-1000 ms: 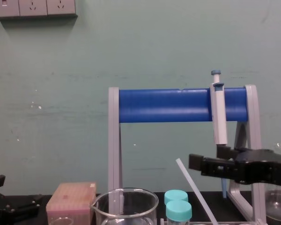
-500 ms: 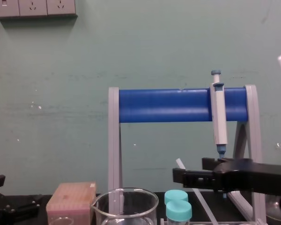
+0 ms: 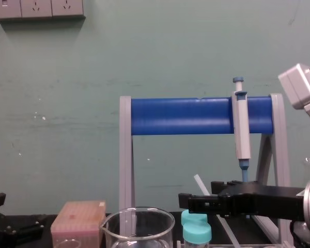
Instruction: Pick up the stirring rod with one hand, then place it down.
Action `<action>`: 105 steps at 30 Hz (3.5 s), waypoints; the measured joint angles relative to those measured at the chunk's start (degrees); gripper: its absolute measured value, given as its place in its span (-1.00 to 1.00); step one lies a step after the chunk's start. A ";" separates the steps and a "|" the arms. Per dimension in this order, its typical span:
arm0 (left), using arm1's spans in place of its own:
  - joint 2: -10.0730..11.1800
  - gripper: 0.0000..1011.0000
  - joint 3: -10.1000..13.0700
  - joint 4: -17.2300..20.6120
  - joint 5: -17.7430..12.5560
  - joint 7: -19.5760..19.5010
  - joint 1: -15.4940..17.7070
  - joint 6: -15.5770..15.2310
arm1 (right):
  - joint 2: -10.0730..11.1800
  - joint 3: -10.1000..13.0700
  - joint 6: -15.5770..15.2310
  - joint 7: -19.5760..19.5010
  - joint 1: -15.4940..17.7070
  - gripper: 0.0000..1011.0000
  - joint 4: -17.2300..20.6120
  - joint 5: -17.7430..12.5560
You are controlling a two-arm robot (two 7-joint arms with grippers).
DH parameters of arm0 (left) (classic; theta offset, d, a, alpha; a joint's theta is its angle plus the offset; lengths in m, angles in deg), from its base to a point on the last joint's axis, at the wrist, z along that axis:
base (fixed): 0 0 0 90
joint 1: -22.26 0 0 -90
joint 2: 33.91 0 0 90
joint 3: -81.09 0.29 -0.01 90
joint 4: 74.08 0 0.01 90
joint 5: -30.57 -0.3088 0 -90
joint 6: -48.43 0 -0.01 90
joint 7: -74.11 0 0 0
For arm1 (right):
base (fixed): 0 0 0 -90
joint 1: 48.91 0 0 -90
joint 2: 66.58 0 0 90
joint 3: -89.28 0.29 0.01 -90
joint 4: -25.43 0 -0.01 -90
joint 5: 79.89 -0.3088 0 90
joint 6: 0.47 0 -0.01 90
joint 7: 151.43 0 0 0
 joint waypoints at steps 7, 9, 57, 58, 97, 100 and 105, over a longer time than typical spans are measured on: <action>0.00 0.98 0.00 0.00 0.00 0.00 0.00 0.00 | -1.04 0.03 -0.03 -0.48 -0.63 0.98 -1.44 1.12; 0.00 0.98 0.00 0.00 0.00 0.00 0.00 0.00 | -1.25 0.03 0.29 -0.35 -0.82 0.98 -1.84 1.52; 0.00 0.98 0.00 0.00 0.00 0.00 0.00 0.00 | -1.39 0.50 1.40 0.01 -0.39 -0.86 -1.71 1.49; 0.00 0.98 0.00 0.00 0.00 0.00 0.00 0.00 | -1.42 0.66 1.78 0.03 -0.25 -0.86 -1.63 1.46; 0.00 0.98 0.00 0.00 0.00 0.00 0.00 0.00 | -2.78 15.27 26.20 4.79 5.74 -0.86 10.58 -6.24; 0.00 0.98 0.00 0.00 0.00 0.00 0.00 0.00 | -2.34 15.35 25.63 4.92 5.67 -0.86 10.83 -6.26; 0.00 0.98 0.00 0.00 0.00 0.00 0.00 0.00 | -1.78 15.25 24.69 4.91 5.88 -0.86 11.17 -6.27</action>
